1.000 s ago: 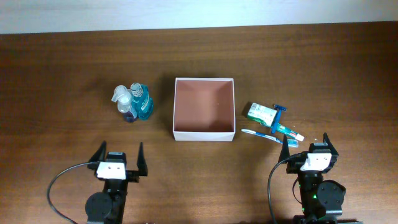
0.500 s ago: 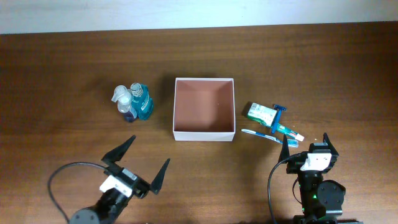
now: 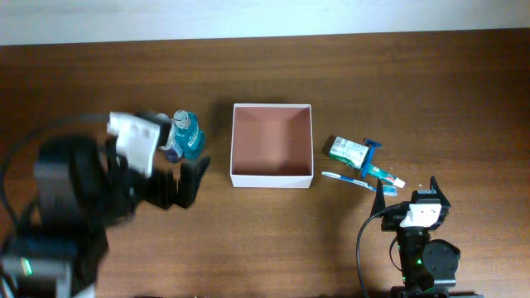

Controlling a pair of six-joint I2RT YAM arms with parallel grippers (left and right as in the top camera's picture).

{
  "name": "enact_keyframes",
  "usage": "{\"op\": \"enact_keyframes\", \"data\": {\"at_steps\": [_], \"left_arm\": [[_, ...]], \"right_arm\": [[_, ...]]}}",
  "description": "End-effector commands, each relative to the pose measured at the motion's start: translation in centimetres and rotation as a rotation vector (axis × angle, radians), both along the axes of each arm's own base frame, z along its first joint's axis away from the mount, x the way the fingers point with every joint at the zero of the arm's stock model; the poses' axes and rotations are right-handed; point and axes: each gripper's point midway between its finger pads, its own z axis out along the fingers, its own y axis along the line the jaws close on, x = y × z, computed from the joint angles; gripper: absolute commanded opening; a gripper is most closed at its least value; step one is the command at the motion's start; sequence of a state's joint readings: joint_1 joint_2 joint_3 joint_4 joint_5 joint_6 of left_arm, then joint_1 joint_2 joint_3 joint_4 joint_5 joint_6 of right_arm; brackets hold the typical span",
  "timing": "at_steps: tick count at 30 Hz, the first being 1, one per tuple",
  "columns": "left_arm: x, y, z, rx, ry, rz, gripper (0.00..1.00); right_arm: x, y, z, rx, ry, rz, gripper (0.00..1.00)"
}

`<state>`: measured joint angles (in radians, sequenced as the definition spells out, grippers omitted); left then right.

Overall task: Pack container
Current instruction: 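Move the left gripper over the teal Listerine bottle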

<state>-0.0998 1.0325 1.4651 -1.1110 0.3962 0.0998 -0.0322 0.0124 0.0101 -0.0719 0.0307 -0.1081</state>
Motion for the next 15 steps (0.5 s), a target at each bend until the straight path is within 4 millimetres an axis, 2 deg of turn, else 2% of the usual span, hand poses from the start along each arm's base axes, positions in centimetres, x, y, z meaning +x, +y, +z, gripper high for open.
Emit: {"op": "enact_keyframes", "data": {"at_steps": [1, 3, 10, 11, 13, 15], "left_arm": [[2.1, 0.0, 1.2, 0.037, 0.081, -0.002, 0.99], [3.7, -0.1, 0.3, 0.043, 0.141, -0.003, 0.99], [6.7, -0.4, -2.7, 0.052, 0.229, -0.003, 0.99], [7.1, -0.5, -3.1, 0.053, 0.24, -0.003, 0.97], [7.9, -0.3, -4.1, 0.069, 0.262, 0.009, 0.82], [8.7, 0.3, -5.1, 0.102, 0.282, 0.037, 0.78]], "right_arm": [[0.0, -0.2, -0.3, 0.0, 0.006, -0.006, 0.98], [0.0, -0.2, -0.3, 0.0, 0.006, -0.006, 0.98], [0.0, -0.2, -0.3, 0.0, 0.006, -0.006, 0.99], [0.0, -0.2, -0.3, 0.0, 0.006, -0.006, 0.98], [0.0, -0.2, -0.3, 0.0, 0.006, -0.006, 0.98], [0.0, -0.2, -0.3, 0.0, 0.006, -0.006, 0.99]]}}
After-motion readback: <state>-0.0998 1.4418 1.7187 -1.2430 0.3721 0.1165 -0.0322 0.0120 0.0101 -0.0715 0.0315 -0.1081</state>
